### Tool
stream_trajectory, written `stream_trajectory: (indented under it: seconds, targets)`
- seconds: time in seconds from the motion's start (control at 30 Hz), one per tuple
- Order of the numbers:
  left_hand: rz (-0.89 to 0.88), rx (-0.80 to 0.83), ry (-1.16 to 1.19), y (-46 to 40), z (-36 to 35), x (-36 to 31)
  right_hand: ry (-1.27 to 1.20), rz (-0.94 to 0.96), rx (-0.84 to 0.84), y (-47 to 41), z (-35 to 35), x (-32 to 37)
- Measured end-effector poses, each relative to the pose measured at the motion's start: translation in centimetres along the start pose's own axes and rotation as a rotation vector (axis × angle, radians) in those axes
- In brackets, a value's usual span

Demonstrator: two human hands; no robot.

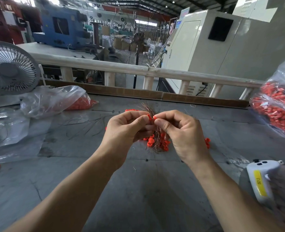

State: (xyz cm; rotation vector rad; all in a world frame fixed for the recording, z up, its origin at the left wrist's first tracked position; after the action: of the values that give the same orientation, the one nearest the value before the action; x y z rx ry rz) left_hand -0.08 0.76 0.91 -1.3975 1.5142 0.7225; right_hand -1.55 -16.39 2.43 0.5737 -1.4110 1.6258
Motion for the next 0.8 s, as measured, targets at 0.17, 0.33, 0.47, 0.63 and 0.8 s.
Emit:
stream_trajectory:
  seconds: [0.17, 0.33, 0.47, 0.63, 0.8]
  targets:
    - [-0.002, 0.013, -0.004, 0.0, -0.1, 0.0, 0.066, 0.025, 0.005, 0.1, 0.1, 0.3]
    - [-0.009, 0.018, -0.003, 0.1, -0.2, 0.1, 0.145, 0.052, -0.013, 0.3, 0.2, 1.1]
    - [-0.061, 0.005, -0.064, 0.2, -0.4, 0.0, 0.283, 0.12, -0.039, 0.4, 0.1, 1.9]
    - [-0.153, -0.003, -0.19, 0.3, -0.9, -0.1, 0.305, 0.156, -0.072, 0.5, 0.0, 2.1]
    - [-0.176, 0.004, -0.233, 0.3, -0.9, 0.0, 0.308, 0.171, -0.069, 0.3, -0.1, 2.1]
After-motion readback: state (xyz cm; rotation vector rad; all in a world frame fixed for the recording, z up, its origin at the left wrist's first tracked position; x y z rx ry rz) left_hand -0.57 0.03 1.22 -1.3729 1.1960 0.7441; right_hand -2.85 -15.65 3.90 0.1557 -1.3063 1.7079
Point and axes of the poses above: each hand's wrist, its own y-axis away from the middle knuckle, its own z-axis out of the back of the hand, x = y × z, the point moved 3 cm from there along -y, towards the middle knuckle
